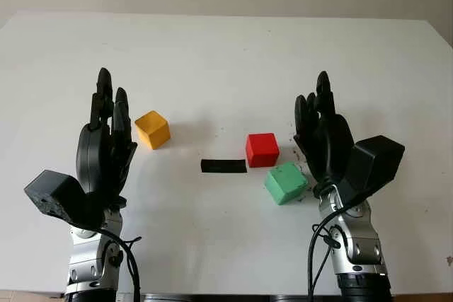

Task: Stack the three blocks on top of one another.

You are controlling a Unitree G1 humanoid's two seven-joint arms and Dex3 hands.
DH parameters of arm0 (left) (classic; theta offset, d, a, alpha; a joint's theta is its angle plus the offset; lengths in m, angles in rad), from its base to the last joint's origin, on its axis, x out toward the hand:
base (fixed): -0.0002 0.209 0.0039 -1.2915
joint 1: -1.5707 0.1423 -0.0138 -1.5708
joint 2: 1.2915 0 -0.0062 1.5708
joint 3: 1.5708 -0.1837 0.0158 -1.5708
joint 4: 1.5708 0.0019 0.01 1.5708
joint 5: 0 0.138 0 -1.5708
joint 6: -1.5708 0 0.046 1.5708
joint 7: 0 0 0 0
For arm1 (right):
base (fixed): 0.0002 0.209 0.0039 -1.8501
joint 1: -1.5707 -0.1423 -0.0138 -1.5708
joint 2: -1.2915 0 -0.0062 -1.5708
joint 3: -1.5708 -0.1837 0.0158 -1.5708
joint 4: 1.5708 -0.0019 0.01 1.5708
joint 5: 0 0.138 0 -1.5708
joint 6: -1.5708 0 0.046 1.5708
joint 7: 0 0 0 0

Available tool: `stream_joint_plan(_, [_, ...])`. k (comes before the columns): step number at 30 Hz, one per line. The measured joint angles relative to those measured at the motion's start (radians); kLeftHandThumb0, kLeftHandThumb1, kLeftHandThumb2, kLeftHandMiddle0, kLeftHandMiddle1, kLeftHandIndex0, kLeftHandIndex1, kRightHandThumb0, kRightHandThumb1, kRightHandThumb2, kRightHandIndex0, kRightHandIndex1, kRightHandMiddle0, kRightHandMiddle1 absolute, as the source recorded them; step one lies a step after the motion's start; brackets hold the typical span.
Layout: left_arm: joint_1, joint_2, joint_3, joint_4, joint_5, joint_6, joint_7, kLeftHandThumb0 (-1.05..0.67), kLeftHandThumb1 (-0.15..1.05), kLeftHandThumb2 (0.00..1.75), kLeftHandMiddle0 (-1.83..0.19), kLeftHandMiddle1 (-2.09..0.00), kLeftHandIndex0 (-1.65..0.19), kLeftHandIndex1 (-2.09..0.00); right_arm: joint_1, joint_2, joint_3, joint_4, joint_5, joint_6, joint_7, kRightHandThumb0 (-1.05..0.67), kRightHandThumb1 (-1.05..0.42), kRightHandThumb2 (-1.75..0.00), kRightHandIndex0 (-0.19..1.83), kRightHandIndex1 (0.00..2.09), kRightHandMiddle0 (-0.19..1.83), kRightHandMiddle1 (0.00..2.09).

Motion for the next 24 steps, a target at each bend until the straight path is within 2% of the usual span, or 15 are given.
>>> stream_joint_plan(10, [0.0, -0.001, -0.003, 0.0, 0.003, 0.0, 0.003, -0.76, 1.05, 0.52, 0.07, -0.06, 0.07, -0.06, 0.0, -0.015, -0.005, 0.001, -0.019, -0.011, 0.002, -0.72, -1.05, -0.47, -0.19, 0.0, -0.16, 0.06])
stream_joint_plan(11, [0.0, -0.002, -0.003, 0.0, 0.005, -0.002, 0.004, -0.76, 1.05, 0.52, 0.07, -0.05, 0.07, -0.06, -0.001, -0.027, -0.006, 0.002, -0.025, -0.026, 0.009, -0.71, -1.05, -0.44, -0.19, 0.0, -0.16, 0.06])
stream_joint_plan(12, [0.0, -0.002, -0.004, 0.0, 0.007, -0.003, 0.006, -0.76, 1.05, 0.52, 0.07, -0.05, 0.07, -0.05, -0.004, -0.043, -0.008, 0.003, -0.036, -0.04, 0.019, -0.74, -1.05, -0.33, -0.16, 0.02, -0.11, 0.08])
stream_joint_plan(16, [0.0, -0.002, -0.005, 0.0, 0.012, -0.005, 0.012, -0.77, 1.05, 0.52, 0.07, -0.05, 0.08, -0.05, -0.048, -0.148, -0.027, 0.003, -0.074, -0.098, 0.065, -0.7, -1.0, -0.09, -0.05, 0.08, 0.03, 0.11])
stream_joint_plan(20, [0.0, -0.003, -0.013, 0.0, 0.022, -0.005, 0.019, -0.76, 1.05, 0.52, 0.07, -0.05, 0.07, -0.05, -0.138, -0.298, -0.038, -0.023, -0.171, -0.107, 0.111, -0.69, -0.92, -0.04, 0.16, 0.15, 0.23, 0.18])
stream_joint_plan(24, [0.0, -0.007, -0.014, 0.0, 0.023, -0.005, 0.029, -0.77, 1.05, 0.51, 0.07, -0.06, 0.07, -0.06, -0.237, -0.429, -0.042, -0.067, -0.239, -0.099, 0.175, -0.68, -0.88, -0.04, 0.23, 0.17, 0.29, 0.2])
